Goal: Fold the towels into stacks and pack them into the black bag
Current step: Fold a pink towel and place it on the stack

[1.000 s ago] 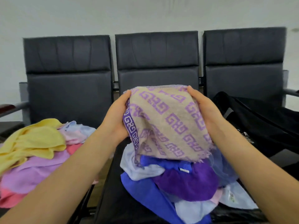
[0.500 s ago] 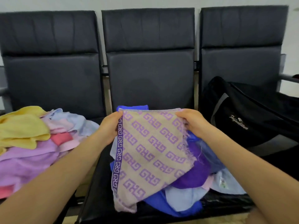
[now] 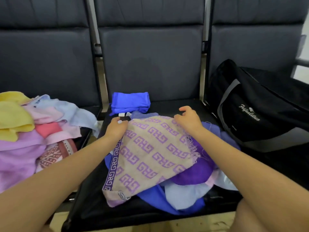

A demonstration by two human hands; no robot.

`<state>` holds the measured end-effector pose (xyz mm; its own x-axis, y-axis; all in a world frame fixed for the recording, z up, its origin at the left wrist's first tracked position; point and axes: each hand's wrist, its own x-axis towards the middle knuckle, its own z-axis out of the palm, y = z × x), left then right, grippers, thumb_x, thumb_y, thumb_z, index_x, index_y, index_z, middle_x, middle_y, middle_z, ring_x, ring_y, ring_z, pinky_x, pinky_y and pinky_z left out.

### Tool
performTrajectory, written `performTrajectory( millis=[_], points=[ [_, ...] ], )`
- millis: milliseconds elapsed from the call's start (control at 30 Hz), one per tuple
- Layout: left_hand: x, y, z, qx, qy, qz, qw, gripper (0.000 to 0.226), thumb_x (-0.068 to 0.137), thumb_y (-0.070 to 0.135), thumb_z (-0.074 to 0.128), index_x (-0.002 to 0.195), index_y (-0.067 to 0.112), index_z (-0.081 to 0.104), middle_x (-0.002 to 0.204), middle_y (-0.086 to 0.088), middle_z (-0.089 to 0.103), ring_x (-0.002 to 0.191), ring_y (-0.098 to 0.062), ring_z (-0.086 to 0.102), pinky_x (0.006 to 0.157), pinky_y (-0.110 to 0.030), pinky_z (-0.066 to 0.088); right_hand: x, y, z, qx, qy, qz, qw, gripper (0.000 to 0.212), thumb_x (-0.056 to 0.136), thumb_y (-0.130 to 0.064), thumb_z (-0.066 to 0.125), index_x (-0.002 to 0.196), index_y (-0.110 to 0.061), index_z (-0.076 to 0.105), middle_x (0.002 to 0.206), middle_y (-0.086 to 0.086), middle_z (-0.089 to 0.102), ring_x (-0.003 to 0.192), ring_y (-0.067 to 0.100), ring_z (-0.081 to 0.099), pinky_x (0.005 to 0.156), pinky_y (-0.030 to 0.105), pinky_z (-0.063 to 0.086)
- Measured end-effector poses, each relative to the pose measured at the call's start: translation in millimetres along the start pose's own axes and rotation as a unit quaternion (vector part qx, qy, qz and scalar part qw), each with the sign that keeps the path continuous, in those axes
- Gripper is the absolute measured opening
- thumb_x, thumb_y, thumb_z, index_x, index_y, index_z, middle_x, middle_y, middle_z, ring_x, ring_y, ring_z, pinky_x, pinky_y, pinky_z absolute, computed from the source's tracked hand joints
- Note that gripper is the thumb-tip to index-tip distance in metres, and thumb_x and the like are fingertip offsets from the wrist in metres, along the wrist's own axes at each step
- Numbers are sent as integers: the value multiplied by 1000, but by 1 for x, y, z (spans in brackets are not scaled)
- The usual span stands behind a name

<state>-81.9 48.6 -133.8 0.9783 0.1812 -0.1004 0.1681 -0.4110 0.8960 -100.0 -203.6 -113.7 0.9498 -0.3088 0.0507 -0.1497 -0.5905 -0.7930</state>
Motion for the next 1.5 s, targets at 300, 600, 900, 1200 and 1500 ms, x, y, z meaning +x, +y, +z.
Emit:
performTrajectory(
  millis=[300, 600, 900, 1200, 1500],
  points=[
    [-80, -5, -32, 167, -77, 295, 938, 21, 91, 36, 55, 102, 22, 66, 100, 8, 62, 98, -7, 55, 89, -30, 46, -60, -18, -29, -20, -50, -94, 994, 11, 87, -25, 65, 86, -14, 67, 70, -6, 59, 68, 10, 54, 58, 19, 40],
    [-152, -28, -76, 243, -305, 375, 841, 33, 75, 59, 63, 85, 28, 65, 91, 14, 61, 88, -6, 59, 79, -17, 44, -142, -2, -36, -233, -340, -337, 846, 26, 78, -32, 75, 101, -26, 66, 103, -11, 60, 101, 4, 48, 91, 17, 39],
    [-147, -41, -87, 226, -234, 359, 875, 49, 76, 66, 54, 82, 18, 61, 74, 0, 56, 69, -7, 50, 67, -29, 44, -138, -11, -27, -229, -233, -327, 887, 5, 91, -18, 61, 86, -19, 59, 89, -6, 62, 82, 12, 53, 78, 25, 43],
    [-156, 11, -75, -48, -118, 323, 938, 16, 98, 17, 52, 85, 8, 58, 73, 8, 55, 68, 1, 49, 62, -10, 41, -180, -50, 12, 101, -199, -312, 923, 32, 82, -28, 74, 110, -34, 58, 109, -13, 61, 102, -1, 54, 88, 10, 40],
    [-148, 29, -65, -101, -49, 308, 945, 21, 99, 15, 47, 91, -3, 53, 81, -14, 56, 74, -8, 52, 67, -21, 46, -166, -75, 2, 135, -63, -400, 905, 20, 80, -22, 71, 86, -39, 61, 96, -20, 58, 101, 6, 53, 91, 16, 38]
  ],
)
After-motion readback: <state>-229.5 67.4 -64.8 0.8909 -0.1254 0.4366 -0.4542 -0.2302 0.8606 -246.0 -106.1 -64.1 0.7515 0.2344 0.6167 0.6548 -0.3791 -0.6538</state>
